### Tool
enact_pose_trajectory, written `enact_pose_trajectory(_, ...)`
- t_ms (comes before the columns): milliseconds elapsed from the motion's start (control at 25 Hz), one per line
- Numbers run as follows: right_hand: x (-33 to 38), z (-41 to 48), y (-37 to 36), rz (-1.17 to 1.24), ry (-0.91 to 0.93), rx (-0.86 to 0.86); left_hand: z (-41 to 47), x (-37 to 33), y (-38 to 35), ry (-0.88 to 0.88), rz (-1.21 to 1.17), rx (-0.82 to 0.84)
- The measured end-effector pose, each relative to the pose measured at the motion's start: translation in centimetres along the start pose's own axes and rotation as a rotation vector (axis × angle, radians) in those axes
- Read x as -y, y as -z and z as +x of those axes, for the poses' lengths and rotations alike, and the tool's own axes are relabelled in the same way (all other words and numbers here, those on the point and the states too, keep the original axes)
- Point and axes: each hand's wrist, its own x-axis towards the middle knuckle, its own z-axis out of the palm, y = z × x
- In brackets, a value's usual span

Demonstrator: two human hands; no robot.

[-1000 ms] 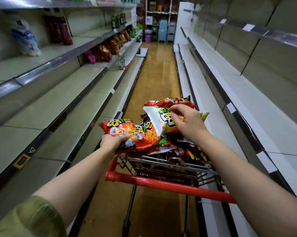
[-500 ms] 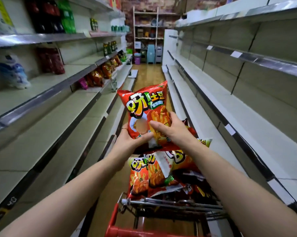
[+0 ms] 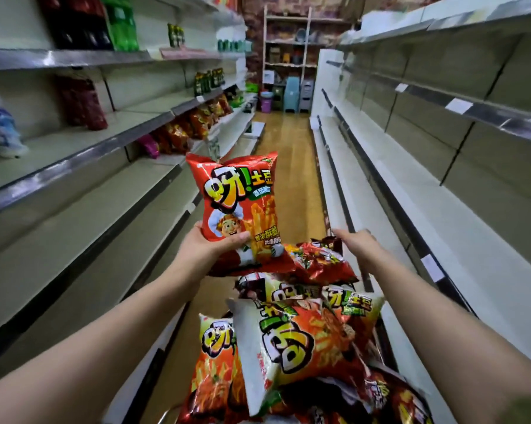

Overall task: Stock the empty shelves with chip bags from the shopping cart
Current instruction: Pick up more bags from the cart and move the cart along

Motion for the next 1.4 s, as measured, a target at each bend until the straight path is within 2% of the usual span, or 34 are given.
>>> enact_pose_trajectory(120, -1.7, 3.8, -1.7, -0.339, 0.026, 0.128, 1.2, 0.7, -0.9, 0.016, 0.029, -0.056)
enact_pose_trajectory(200, -2.3, 5.1, -3.2, -0.552, 0.153, 0.269, 1.7, 1.0, -1.6, 0.025, 0.062, -0.074)
enact_pose_trajectory(280, -2.7, 5.9, -4.6, -0.73, 0.301, 0.327, 1.9, 1.5, -2.0, 0.04, 0.077, -0.098)
enact_pose_trajectory(480, -3.5, 6.5, -6.8, -0.954, 0.48, 0.375, 1.9, 2.7, -2.1, 0.135, 0.102, -0.149)
enact_pose_trajectory(680, -4.0, 6.0, -5.9, -0.914, 0.579, 0.196, 1.3, 2.5, -1.6, 0.179, 0.028, -0.202)
enact_pose_trajectory(800, -2.3, 3.4, -3.2, -0.76, 0.666, 0.071, 0.9, 1.8, -0.3, 0.149, 0.028, -0.204)
enact_pose_trajectory(880, -0.4, 0.9, -0.8, -0.571, 0.845, -0.031, 0.9, 1.6, 0.3, 0.14, 0.0, -0.21)
enact_pose_trajectory(1000, 2.2, -4.5, 2.3, -0.318, 1.266, -0.159, 0.7, 1.5, 0.8, 0.178, -0.039, -0.17)
enact_pose_trajectory(1080, 3.4, -8.5, 3.2, -0.371, 1.433, -0.236, 0.1, 1.3, 0.9, 0.196, -0.05, -0.091)
enact_pose_trajectory(1200, 4.3, -13.4, 2.9, -0.543, 1.549, -0.362, -1.5, 0.7, 1.0, 0.187, -0.063, 0.069)
enact_pose_trajectory(1280, 3.8, -15.6, 2.7, -0.609, 1.548, -0.372, -2.7, 0.4, 1.0, 0.187, -0.09, 0.129)
enact_pose_trajectory(1400, 2.5, -19.0, 2.9, -0.663, 1.455, -0.402, -4.9, -0.2, 1.2, 0.15, -0.142, 0.261)
